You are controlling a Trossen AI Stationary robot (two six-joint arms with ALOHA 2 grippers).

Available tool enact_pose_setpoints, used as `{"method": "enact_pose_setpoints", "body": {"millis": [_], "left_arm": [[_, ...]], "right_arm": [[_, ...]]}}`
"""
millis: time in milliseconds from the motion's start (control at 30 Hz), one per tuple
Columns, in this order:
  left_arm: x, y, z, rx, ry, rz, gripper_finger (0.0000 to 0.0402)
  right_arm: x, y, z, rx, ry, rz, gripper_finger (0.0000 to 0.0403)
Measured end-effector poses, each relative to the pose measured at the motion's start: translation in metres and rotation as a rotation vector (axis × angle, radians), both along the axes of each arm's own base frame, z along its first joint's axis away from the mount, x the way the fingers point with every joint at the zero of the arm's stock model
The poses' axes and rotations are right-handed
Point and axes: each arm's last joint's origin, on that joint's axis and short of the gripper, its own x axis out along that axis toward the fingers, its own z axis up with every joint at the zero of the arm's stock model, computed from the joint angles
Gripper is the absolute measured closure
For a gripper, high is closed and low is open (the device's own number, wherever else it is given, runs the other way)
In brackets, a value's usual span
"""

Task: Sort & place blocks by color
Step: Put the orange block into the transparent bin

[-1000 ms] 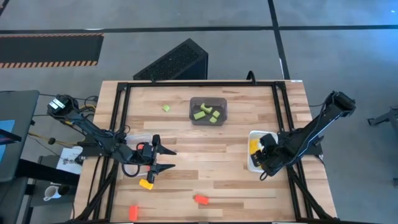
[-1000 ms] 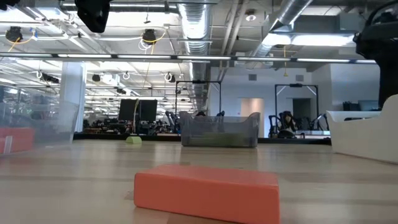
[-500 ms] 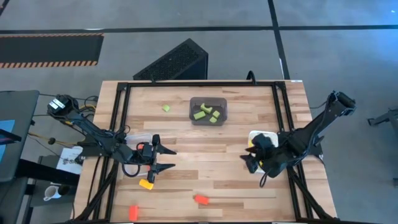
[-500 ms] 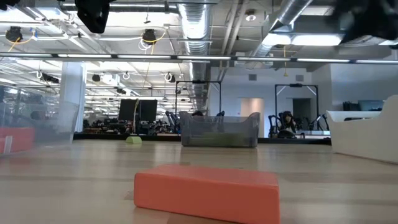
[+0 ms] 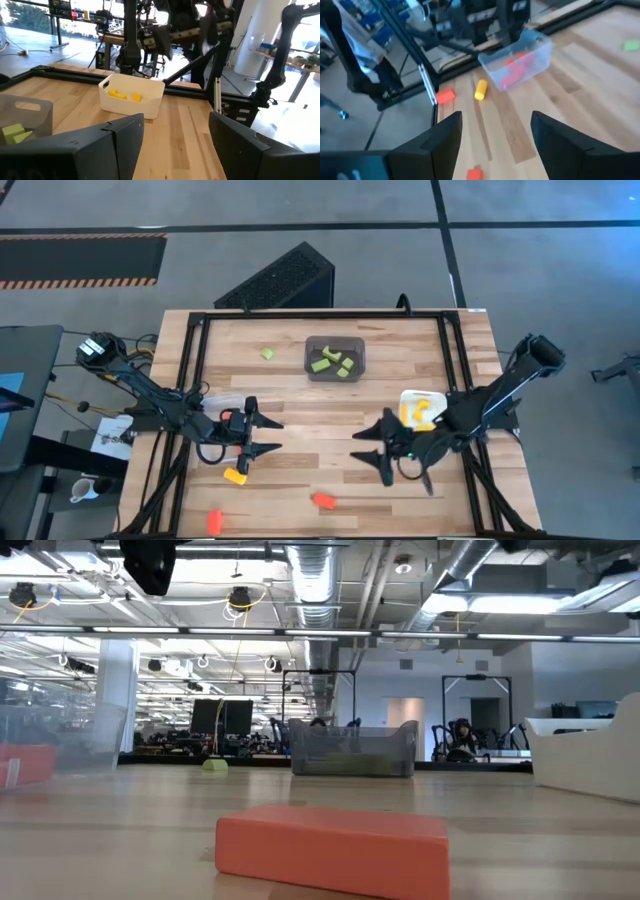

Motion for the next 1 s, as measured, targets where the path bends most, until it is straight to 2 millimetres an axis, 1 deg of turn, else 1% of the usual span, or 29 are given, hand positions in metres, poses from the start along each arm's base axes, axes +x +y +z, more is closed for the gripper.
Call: {"method": "enact_pose_setpoints", "body": {"millis": [233, 400, 700, 800, 1000], "left_arm": [[0.0, 0.0, -0.001, 0.005, 0.007, 0.0, 0.0192], [0.0, 0.0, -0.001, 0.006, 0.008, 0.0, 0.0192], [0.0, 0.0, -0.001, 0.001, 0.013, 0.001, 0.0192], [0.0, 0.0, -0.002, -0.003, 0.015, 0.002, 0.0192], [0.0, 0.0, -0.002, -0.007, 0.019, 0.003, 0.0192]], "right_arm": [[0.023, 0.017, -0.031, 0.001, 0.04, 0.064, 0.0143], [0.045, 0.035, -0.043, -0.026, 0.1, 0.124, 0.0143], [0.095, 0.068, -0.058, -0.174, 0.377, 0.138, 0.0143], [0.11, 0.079, -0.062, -0.19, 0.43, 0.129, 0.0143], [0.129, 0.108, -0.087, -0.253, 0.57, 0.163, 0.0143]]}}
